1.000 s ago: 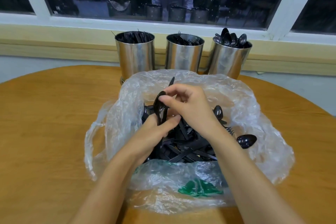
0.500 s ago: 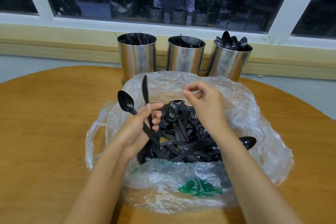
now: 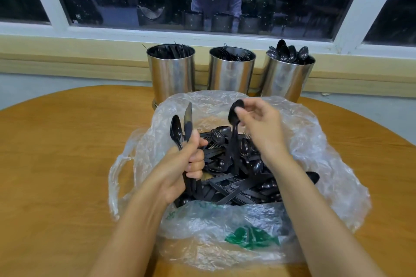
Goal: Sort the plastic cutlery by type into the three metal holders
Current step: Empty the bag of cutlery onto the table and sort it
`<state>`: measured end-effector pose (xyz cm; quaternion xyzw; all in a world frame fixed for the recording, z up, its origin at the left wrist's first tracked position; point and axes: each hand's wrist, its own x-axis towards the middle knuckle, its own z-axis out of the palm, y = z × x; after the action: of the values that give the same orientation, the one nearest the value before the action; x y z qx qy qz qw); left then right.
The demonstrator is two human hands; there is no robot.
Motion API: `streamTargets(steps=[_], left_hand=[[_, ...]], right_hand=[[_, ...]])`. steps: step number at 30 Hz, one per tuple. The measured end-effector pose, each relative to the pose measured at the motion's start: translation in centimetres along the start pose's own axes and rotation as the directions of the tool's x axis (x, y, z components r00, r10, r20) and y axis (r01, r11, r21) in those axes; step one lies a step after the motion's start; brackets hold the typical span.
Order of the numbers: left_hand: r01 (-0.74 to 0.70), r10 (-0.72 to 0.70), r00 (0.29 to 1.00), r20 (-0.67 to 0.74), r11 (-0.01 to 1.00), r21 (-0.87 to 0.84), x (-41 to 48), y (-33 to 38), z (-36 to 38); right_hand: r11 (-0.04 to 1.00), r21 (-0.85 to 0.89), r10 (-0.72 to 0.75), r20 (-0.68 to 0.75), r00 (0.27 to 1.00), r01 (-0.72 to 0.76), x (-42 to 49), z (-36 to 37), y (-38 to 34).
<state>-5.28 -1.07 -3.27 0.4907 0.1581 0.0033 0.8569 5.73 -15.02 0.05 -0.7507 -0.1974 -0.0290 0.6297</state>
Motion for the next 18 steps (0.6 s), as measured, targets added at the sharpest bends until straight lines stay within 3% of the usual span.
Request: streamTargets(steps=[2, 5, 8, 11, 15, 18], left_hand=[[-0.021, 0.021, 1.000, -0.004, 0.999, 0.046, -0.1, 0.1, 0.1], [-0.026, 0.023, 0.998, 0.057, 0.999, 0.043, -0.2, 0.1, 0.2], [-0.027, 0.008, 0.985, 0.173, 0.993, 0.113, -0.3, -0.4, 0.4], [-0.063, 0.026, 0.985, 0.169, 0.975, 0.212, -0.5, -0.9, 1.1], [-0.055, 0.013, 0.992, 0.124, 0.938, 0.341, -0.4, -1.1, 1.5], [-0.023, -0.032, 0.990, 0.138, 0.924, 0.383, -0.4, -1.1, 1.5]], right_hand=[[0.986, 0.166, -0.008, -0.028, 1.000, 0.012, -0.1, -1.0, -1.4], [0.944, 0.324, 0.004, 0.178, 0.984, -0.062, -0.8, -1.1, -2.6], [0.963, 0.250, 0.003, 0.380, 0.925, -0.106, -1.8, 0.7, -2.7], [0.979, 0.191, -0.018, 0.437, 0.899, -0.073, -2.3, 2.2, -2.2], [0.994, -0.001, -0.102, 0.405, 0.909, 0.112, -2.3, 1.8, -1.8], [0.959, -0.107, -0.190, 0.443, 0.876, 0.262, -2.0, 1.2, -2.0]])
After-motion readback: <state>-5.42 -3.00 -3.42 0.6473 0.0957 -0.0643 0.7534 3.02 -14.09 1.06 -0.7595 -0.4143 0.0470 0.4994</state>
